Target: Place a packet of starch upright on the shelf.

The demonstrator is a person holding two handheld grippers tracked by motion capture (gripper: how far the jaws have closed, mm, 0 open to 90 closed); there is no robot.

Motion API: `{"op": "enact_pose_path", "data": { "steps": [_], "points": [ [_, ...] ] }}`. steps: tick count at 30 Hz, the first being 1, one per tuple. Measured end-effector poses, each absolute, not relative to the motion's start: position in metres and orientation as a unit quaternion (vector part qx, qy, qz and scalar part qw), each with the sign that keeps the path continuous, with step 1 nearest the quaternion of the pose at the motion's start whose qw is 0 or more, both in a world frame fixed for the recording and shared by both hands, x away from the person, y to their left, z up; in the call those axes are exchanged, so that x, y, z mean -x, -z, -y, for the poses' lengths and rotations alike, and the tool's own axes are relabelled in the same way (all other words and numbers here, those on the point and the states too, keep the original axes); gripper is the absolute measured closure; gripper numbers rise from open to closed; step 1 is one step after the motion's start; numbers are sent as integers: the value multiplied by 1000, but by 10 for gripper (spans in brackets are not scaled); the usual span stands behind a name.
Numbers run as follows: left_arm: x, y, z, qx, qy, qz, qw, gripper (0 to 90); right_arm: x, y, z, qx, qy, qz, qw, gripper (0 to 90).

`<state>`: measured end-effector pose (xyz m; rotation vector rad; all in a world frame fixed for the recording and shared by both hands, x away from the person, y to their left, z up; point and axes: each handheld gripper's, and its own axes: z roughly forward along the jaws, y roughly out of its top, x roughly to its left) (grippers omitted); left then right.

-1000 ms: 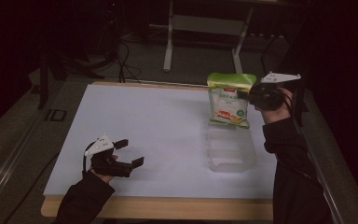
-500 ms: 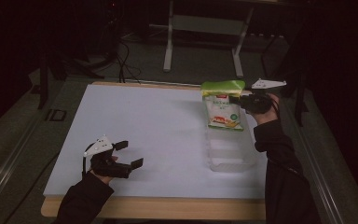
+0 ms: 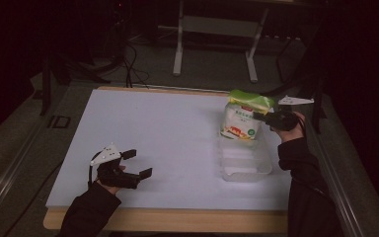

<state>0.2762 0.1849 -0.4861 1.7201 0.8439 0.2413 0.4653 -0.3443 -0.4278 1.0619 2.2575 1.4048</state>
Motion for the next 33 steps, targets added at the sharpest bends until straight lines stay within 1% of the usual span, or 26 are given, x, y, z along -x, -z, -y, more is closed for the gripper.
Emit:
{"op": "enact_pose_path", "data": {
  "steps": [2,3,6,7,8,9,10,11,12,13,14,16,17,18,20,21,26,28,33],
  "points": [
    [-276,486,-184,-733,-103,-359,569,23,-465,427,344,-368,-484,-781,141,800],
    [-276,486,-184,-732,-103,-358,571,23,-464,426,343,-370,-482,-781,146,759],
    [-275,486,-184,-733,-107,-353,571,23,-457,422,345,-379,-485,-771,165,563],
    [-274,486,-184,-734,-106,-354,570,23,-455,420,346,-385,-484,-768,165,529],
    [-274,486,-184,-734,-106,-354,570,23,-455,420,346,-385,-484,-768,165,529],
    [-274,486,-184,-734,-106,-353,571,23,-452,418,347,-390,-483,-766,167,480],
    [-274,485,-184,-734,-107,-353,570,23,-446,414,349,-396,-476,-765,179,388],
    [-274,485,-184,-734,-107,-353,570,23,-446,414,349,-396,-476,-765,179,388],
    [-274,485,-184,-734,-108,-353,570,23,-443,412,350,-401,-473,-763,182,353],
    [-273,485,-184,-734,-109,-352,570,23,-438,410,351,-406,-476,-758,184,311],
    [-273,484,-184,-735,-112,-349,570,23,-428,406,352,-417,-479,-750,186,222],
    [-272,483,-183,-735,-112,-348,571,23,-417,403,350,-425,-482,-743,188,157],
    [-272,483,-183,-735,-112,-348,571,23,-417,403,350,-425,-482,-743,188,157],
    [-272,483,-183,-735,-112,-347,571,23,-407,400,348,-432,-479,-739,192,126],
    [-272,483,-182,-736,-112,-346,571,23,-403,398,346,-434,-482,-736,192,118],
    [-271,483,-180,-738,-113,-344,570,23,-393,394,342,-433,-490,-731,193,105],
    [-269,482,-179,-740,-127,-337,568,23,-378,390,333,-432,-511,-718,191,104],
    [-269,481,-179,-739,-120,-338,570,23,-369,390,324,-425,-519,-719,181,105],
    [-268,482,-179,-742,-112,-332,572,23,-357,393,310,-409,-517,-727,191,105]
  ]
}}
